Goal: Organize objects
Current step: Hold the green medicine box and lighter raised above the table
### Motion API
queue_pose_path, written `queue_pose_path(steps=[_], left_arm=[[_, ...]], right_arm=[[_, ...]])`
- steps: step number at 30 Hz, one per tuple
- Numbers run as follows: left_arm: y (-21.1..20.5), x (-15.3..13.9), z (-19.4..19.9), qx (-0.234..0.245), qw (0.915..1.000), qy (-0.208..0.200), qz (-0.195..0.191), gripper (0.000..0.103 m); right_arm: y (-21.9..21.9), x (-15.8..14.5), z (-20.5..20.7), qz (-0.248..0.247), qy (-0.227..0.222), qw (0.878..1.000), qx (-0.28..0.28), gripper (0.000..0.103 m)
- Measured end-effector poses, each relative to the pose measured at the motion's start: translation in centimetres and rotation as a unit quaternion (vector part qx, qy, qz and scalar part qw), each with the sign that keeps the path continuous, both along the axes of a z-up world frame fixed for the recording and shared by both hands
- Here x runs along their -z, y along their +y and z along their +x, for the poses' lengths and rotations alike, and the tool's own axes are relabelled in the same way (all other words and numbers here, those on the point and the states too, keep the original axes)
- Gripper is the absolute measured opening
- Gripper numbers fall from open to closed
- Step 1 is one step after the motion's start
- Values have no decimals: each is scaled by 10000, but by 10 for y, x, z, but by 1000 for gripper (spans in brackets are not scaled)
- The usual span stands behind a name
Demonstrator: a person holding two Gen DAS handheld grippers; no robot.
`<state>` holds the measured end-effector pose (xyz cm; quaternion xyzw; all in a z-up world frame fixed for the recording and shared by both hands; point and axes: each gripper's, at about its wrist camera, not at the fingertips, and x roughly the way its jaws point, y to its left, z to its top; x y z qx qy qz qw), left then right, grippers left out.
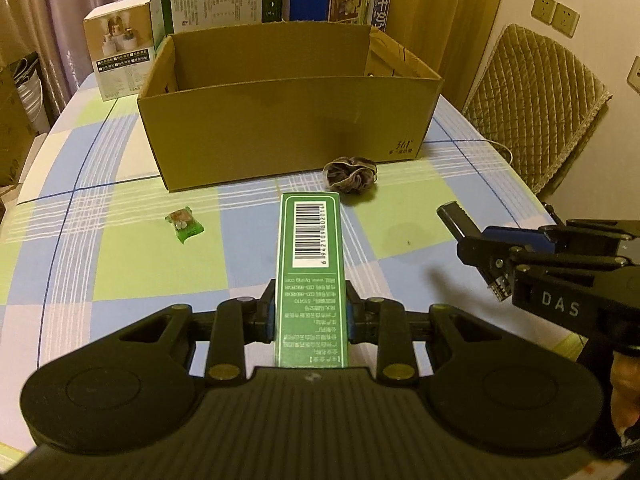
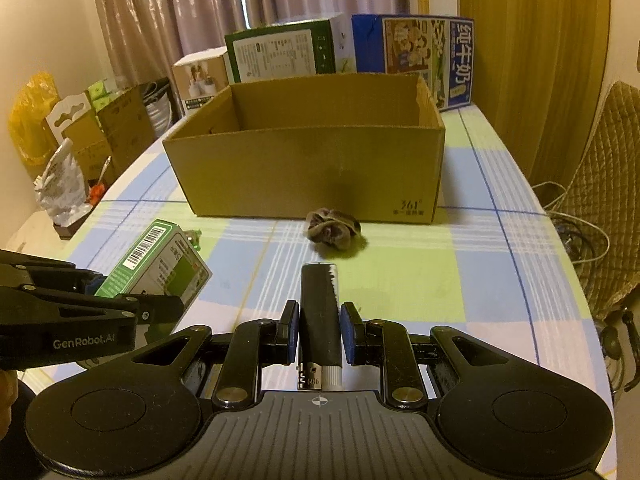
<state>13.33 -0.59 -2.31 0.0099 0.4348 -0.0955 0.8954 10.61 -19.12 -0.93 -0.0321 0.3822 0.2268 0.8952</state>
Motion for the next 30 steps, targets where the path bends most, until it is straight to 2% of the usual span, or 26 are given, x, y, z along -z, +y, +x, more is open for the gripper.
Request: queue_pose_path(steps=[30], left_arm=[[1, -17, -4, 2, 9998, -168, -47, 25]], right_arm=[[0, -13, -1, 6, -127, 9999, -25, 19]])
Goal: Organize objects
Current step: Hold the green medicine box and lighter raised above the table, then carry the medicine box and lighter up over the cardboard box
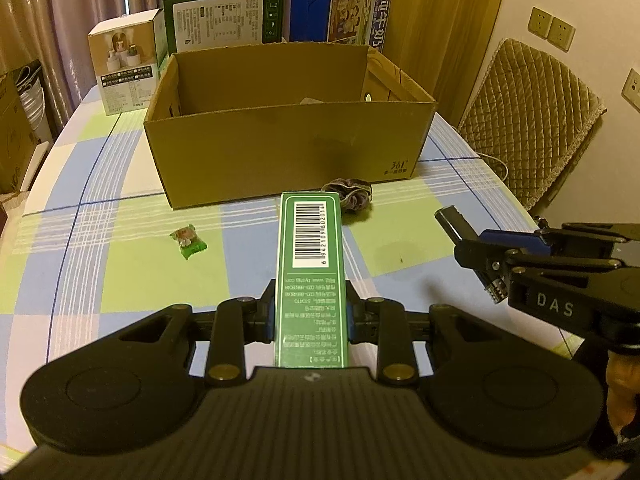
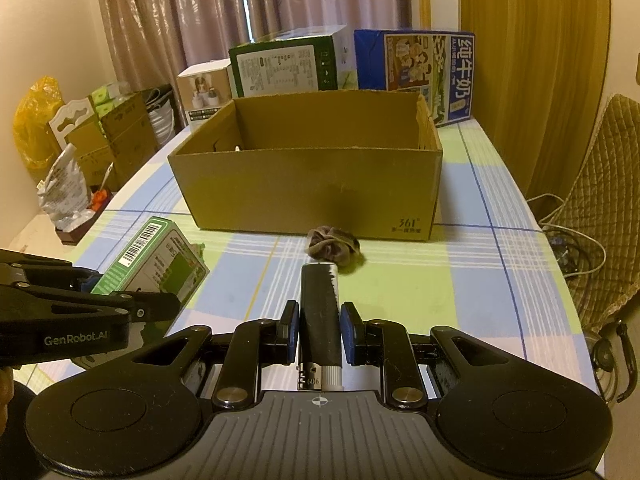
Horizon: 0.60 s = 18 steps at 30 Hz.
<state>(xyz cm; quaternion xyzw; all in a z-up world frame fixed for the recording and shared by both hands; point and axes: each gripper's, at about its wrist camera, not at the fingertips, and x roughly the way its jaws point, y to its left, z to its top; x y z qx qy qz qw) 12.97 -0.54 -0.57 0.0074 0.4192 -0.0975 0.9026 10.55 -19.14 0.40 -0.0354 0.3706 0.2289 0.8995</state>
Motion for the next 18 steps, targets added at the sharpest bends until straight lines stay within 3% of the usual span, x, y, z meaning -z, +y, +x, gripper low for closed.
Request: queue_pose_path(steps=[18], left_arm=[[8, -60, 63, 103, 9990, -435, -46, 25]], right_arm=[[10, -54, 57, -15, -353, 9992, -166, 19]])
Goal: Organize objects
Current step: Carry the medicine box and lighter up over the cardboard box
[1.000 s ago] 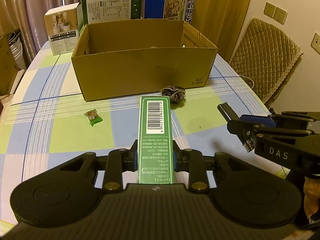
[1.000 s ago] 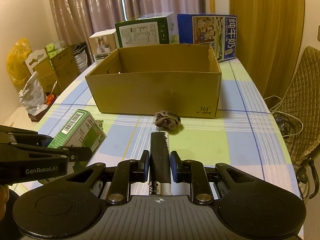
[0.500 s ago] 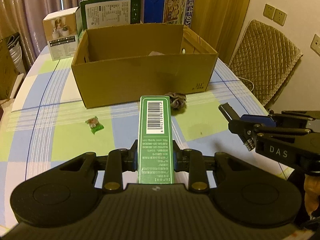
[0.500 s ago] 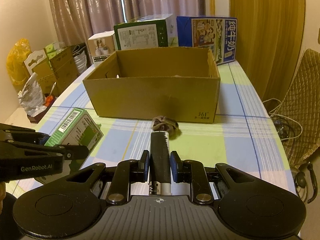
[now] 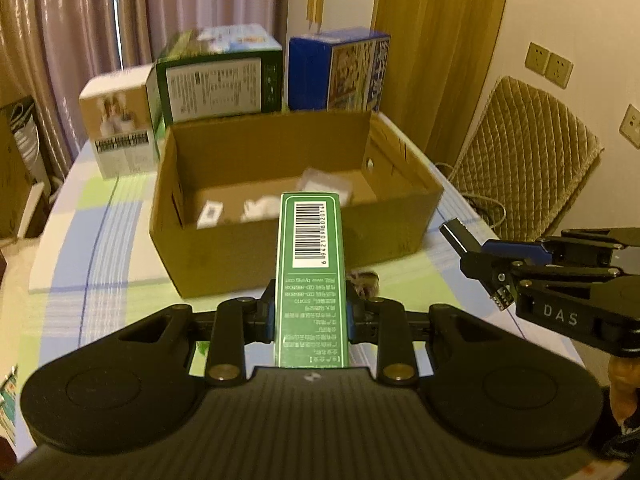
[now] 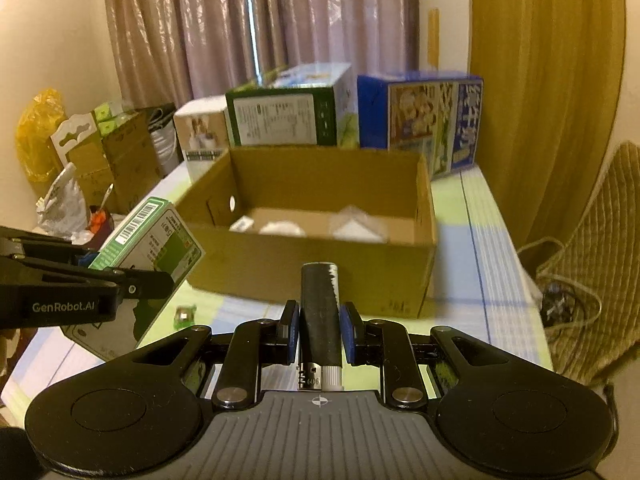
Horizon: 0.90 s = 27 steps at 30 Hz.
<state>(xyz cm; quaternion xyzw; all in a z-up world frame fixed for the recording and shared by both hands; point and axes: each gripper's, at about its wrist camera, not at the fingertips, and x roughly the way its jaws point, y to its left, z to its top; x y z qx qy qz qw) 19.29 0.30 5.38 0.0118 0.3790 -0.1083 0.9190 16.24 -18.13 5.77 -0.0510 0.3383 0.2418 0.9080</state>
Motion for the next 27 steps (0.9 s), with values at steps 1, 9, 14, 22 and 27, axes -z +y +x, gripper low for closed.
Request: queue_pose_path(steps=[1, 9, 14, 22, 27], left_arm=[[0, -4, 4, 6, 10000, -32, 20, 25], [4, -23, 35, 55, 9996, -200, 178, 25], [7, -28, 50, 68, 9995, -212, 244, 25], [11, -27, 79, 84, 9994, -126, 310, 25], [15, -23, 96, 77, 9992, -66, 380, 25]], right_arm=[[2, -3, 4, -4, -32, 10000, -20, 19], [17, -24, 35, 2, -191, 9997, -168, 19], [27, -34, 52, -16, -272, 9993, -241, 19], [36, -34, 85, 144, -31, 9996, -246, 19], [41, -33, 105, 68, 14, 9997, -216, 19]])
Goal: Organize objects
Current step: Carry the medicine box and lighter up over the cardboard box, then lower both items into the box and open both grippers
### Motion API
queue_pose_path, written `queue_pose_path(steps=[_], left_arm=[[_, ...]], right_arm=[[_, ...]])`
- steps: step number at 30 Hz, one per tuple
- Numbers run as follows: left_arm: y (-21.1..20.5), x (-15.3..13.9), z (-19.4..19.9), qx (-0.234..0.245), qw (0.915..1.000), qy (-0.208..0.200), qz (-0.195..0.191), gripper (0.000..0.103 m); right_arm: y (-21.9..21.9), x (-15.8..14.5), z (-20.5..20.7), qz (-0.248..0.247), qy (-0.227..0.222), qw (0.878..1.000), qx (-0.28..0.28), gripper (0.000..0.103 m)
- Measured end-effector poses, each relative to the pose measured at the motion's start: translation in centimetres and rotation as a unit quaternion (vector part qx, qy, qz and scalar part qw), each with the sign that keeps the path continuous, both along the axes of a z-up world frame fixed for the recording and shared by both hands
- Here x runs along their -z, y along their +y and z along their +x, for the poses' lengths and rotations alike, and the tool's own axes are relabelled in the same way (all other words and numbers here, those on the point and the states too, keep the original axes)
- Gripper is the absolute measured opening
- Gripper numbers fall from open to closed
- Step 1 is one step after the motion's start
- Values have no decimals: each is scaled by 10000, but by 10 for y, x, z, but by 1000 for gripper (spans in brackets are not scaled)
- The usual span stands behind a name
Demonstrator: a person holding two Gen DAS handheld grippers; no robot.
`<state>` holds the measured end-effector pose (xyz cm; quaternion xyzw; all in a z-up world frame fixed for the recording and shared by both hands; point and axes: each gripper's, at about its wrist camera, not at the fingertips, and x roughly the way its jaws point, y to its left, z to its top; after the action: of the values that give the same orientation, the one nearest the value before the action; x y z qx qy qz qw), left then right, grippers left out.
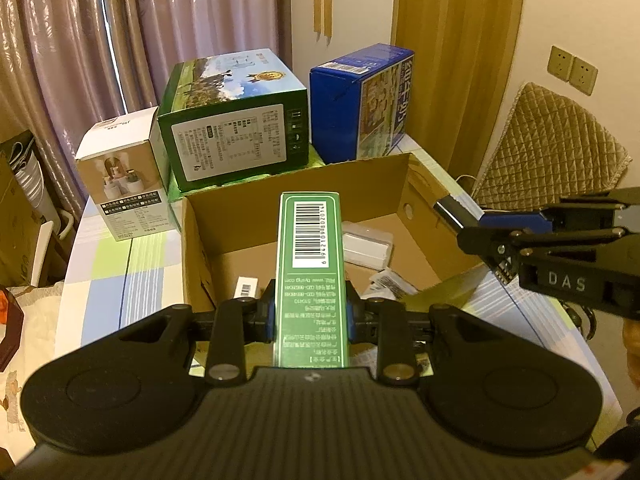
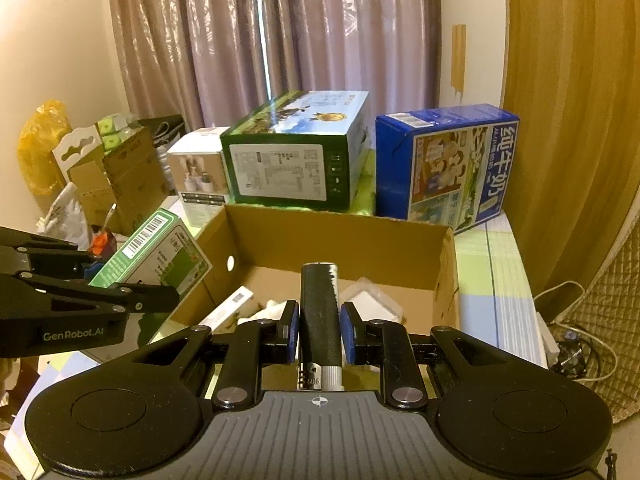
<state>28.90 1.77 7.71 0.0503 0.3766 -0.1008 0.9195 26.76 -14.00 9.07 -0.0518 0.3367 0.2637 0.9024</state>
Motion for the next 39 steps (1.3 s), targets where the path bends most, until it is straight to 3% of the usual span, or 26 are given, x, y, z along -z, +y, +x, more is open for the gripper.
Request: queue_pose_path(steps=[20, 26, 28, 31, 39], left_arm=[[10, 23, 80, -191, 9988, 396, -204, 25], [3, 34, 96, -159, 9998, 101, -54, 25], [5, 41, 102, -242, 9997, 69, -16, 48], [10, 49, 104, -272, 9992, 215, -202, 48], [30, 63, 98, -458, 9981, 327, -245, 48]], right_arm=[[4, 24, 75, -13, 404, 9987, 317, 19], [4, 36, 83, 48, 527, 9980, 357, 19], [4, 40, 85, 96, 578, 9976, 360, 19], [2, 45, 86, 115, 630, 9972, 378, 19], [1, 55, 90, 112, 721, 9966, 387, 19]])
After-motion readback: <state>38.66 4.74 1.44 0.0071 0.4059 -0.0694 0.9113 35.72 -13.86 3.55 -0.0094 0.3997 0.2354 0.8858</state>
